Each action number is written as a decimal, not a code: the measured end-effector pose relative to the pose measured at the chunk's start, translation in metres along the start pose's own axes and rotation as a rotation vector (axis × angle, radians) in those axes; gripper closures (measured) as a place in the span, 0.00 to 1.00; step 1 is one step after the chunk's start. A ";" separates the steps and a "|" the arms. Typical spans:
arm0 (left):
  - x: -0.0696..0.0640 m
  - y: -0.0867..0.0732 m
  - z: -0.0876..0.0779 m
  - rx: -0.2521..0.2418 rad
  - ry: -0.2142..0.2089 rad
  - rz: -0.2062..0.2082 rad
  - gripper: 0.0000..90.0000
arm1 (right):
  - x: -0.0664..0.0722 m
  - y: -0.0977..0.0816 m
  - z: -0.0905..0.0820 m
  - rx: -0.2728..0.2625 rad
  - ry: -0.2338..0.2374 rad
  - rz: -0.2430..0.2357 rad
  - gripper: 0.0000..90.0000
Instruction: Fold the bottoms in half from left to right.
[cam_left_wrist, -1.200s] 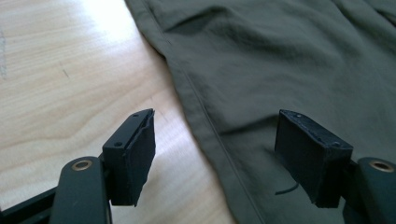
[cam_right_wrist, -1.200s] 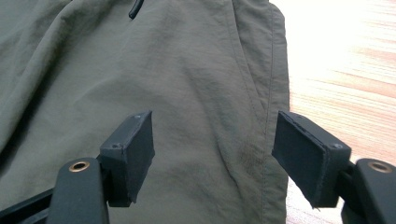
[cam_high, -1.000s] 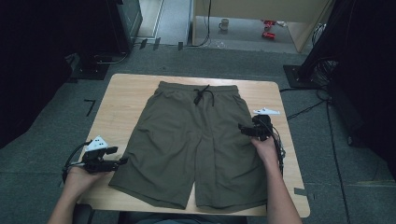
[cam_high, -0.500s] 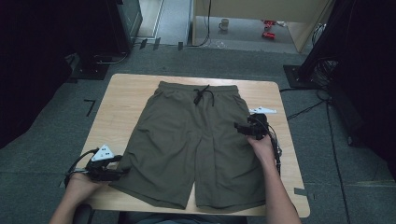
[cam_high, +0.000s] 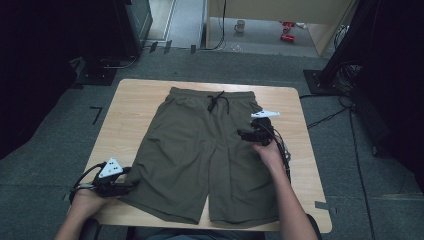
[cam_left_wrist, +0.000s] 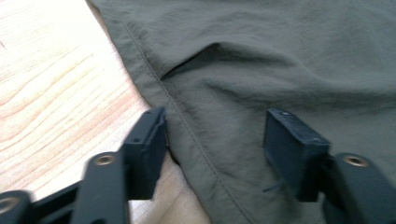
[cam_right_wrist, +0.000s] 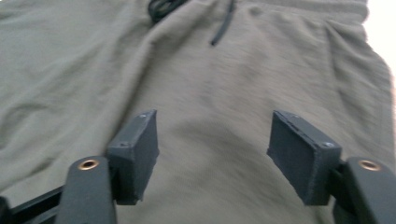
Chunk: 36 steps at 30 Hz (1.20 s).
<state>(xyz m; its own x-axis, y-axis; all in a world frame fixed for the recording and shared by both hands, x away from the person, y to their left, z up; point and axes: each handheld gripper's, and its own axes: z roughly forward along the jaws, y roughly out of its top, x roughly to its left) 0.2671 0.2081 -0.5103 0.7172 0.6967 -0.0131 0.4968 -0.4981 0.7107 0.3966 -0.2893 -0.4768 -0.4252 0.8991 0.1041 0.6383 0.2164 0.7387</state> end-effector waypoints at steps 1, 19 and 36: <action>0.000 0.000 0.000 0.000 0.000 0.000 0.49 | 0.000 0.000 0.000 0.000 0.000 0.000 0.37; -0.008 0.005 0.000 0.019 -0.029 0.000 0.79 | 0.051 0.045 0.040 -0.003 0.118 -0.061 0.44; -0.005 0.005 -0.001 0.024 -0.049 -0.046 0.83 | 0.092 0.091 0.087 0.016 0.159 -0.102 0.47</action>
<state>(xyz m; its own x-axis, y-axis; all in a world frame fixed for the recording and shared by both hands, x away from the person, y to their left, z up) 0.2660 0.2023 -0.5060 0.7165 0.6930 -0.0801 0.5406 -0.4790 0.6916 0.4715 -0.1542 -0.4581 -0.5835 0.8009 0.1345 0.5963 0.3102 0.7404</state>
